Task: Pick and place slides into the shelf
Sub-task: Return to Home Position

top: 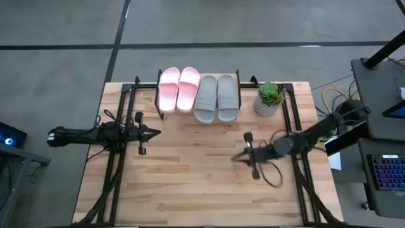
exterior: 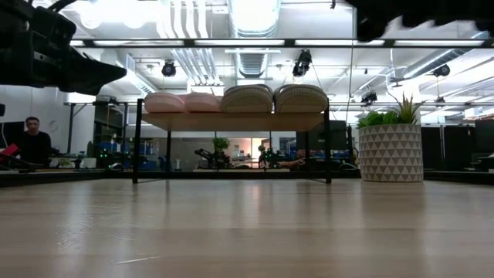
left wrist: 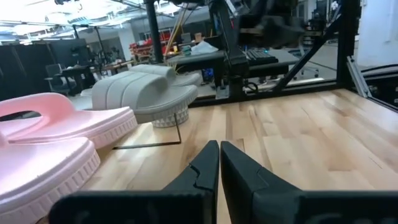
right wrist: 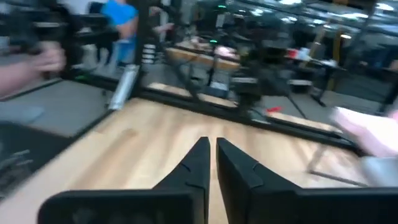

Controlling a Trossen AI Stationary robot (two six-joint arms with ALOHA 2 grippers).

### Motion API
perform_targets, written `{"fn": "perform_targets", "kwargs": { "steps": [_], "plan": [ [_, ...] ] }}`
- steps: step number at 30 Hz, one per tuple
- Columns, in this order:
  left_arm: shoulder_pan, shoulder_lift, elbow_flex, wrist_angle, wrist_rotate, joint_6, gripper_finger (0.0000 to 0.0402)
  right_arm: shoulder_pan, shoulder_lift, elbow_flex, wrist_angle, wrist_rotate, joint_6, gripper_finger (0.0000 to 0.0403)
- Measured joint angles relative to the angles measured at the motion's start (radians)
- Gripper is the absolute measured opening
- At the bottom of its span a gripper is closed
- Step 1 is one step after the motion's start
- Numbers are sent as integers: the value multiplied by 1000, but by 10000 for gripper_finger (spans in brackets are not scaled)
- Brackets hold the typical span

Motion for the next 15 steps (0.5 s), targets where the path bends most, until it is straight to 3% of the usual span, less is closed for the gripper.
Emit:
{"fn": "perform_targets", "kwargs": {
  "steps": [7,13,15],
  "plan": [
    [0,3,-1,0,-5,-1,0,-377,-36,63,-50,-276,6,9],
    [0,9,-1,1,-26,18,0,-525,-272,142,-549,-279,-42,9],
    [0,8,-2,1,-26,18,0,-527,-374,140,-615,-280,-30,9]
  ]
}}
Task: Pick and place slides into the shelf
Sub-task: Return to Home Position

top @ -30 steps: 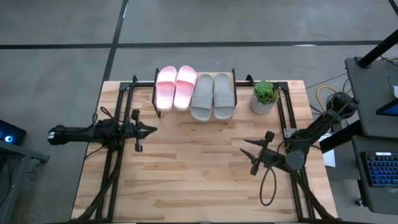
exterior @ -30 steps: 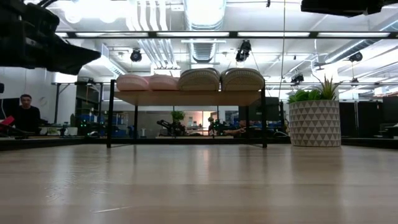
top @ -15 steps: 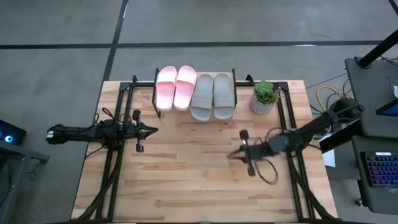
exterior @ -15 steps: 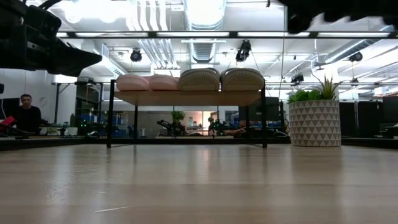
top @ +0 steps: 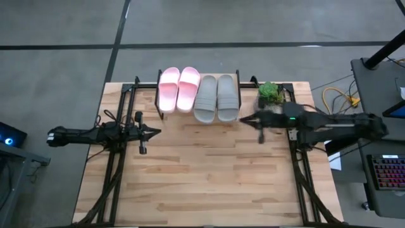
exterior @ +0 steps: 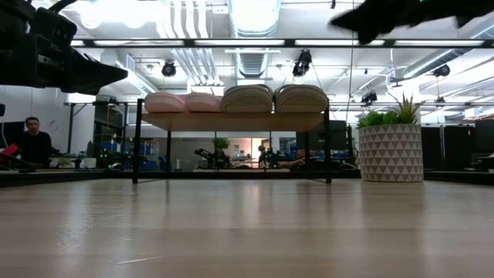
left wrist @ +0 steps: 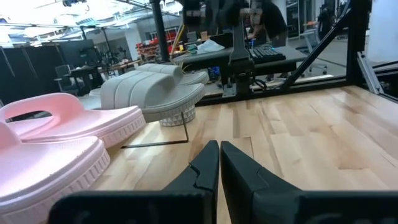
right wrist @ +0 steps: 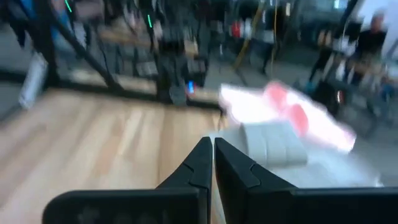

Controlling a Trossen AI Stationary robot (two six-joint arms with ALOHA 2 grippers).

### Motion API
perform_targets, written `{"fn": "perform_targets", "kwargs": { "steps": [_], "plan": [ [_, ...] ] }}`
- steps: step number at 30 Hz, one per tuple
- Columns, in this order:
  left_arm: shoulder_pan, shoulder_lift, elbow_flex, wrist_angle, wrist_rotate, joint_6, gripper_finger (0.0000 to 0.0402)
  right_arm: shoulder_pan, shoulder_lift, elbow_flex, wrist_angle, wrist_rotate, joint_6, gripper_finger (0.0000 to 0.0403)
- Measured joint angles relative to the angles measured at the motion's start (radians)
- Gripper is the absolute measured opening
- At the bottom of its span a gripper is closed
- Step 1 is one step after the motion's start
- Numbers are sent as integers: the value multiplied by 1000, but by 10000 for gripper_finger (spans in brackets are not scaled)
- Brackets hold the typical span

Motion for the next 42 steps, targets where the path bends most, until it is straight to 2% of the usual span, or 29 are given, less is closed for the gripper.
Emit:
{"fn": "perform_targets", "kwargs": {
  "steps": [7,14,19,27,30,33,35,42],
  "plan": [
    [1,-5,0,0,-3,7,0,62,-353,-199,6,-16,18,9],
    [1,-4,0,-1,-3,5,0,67,-552,-391,69,-19,57,8],
    [1,-1,-1,-1,-3,6,0,67,-615,-471,101,-19,107,8],
    [1,-1,-1,-2,-3,8,0,67,-610,-529,119,-17,111,8],
    [1,-1,-1,-2,-3,9,0,67,-624,-460,69,-19,77,8],
    [1,-1,-1,-2,-4,10,0,67,-648,-374,-125,-18,70,8],
    [1,-1,-1,-2,-4,11,0,67,-670,-353,-192,-18,77,8],
    [1,-1,-1,-3,-3,8,0,67,-815,-456,-171,-18,91,8]
  ]
}}
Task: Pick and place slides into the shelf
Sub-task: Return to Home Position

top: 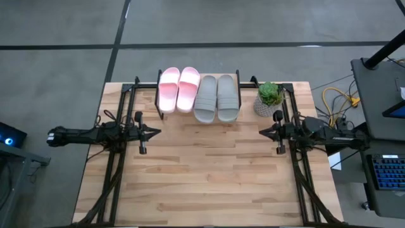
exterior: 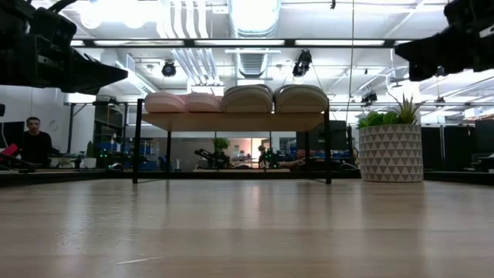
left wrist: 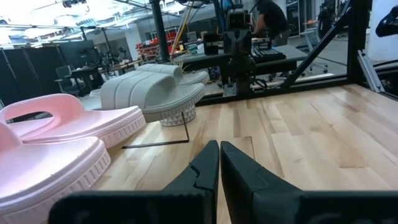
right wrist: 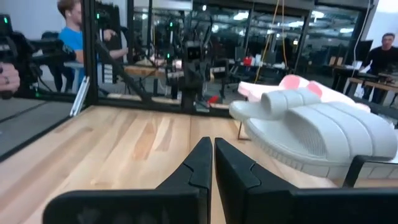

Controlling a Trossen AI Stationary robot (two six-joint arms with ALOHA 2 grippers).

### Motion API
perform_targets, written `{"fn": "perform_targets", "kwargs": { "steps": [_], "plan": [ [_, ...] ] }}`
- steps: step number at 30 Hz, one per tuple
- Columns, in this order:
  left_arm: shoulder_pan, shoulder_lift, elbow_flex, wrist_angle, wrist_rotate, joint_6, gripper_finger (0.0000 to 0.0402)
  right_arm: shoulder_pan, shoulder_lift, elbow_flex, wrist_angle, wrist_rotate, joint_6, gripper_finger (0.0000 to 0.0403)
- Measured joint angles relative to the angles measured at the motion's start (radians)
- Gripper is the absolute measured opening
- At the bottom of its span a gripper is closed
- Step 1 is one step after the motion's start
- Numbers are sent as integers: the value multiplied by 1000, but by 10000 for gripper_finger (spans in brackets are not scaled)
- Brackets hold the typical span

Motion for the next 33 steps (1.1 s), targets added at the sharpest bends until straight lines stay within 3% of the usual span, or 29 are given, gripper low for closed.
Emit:
{"fn": "perform_targets", "kwargs": {
  "steps": [11,18,33],
  "plan": [
    [0,-3,0,-4,41,-92,0,0,-2,-98,81,8,37,8],
    [0,3,0,-10,96,-110,0,0,4,-99,83,4,43,8],
    [0,41,0,-10,99,-113,0,0,9,-99,83,8,30,8]
  ]
}}
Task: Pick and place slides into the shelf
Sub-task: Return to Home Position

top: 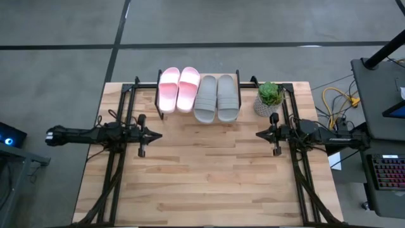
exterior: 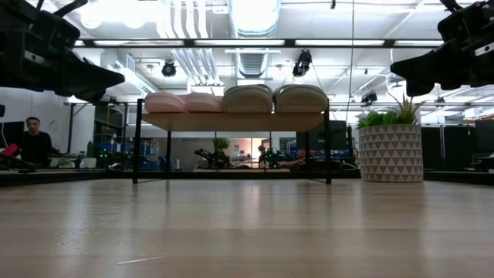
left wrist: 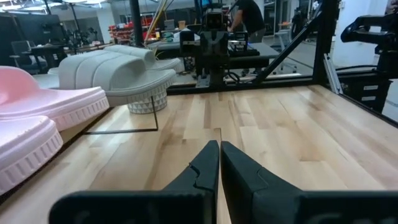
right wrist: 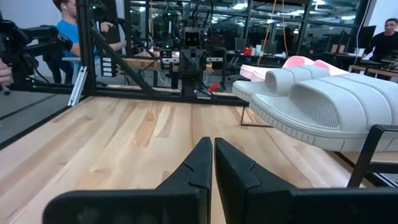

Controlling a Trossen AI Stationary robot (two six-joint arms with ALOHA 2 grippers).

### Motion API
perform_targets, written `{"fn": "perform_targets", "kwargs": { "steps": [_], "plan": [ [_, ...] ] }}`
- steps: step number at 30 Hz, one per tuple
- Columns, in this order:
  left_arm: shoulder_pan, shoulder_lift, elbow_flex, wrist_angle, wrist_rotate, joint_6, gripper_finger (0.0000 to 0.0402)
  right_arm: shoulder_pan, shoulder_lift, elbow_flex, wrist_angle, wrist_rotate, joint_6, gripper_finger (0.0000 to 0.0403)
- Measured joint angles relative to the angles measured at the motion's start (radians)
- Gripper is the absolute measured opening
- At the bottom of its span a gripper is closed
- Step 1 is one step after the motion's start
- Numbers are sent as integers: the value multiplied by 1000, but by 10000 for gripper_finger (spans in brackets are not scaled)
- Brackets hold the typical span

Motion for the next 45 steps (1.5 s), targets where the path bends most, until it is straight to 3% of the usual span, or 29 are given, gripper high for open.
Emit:
{"fn": "perform_targets", "kwargs": {
  "steps": [45],
  "plan": [
    [0,17,0,8,1,0,0,0,2,0,0,0,32,8]
  ]
}}
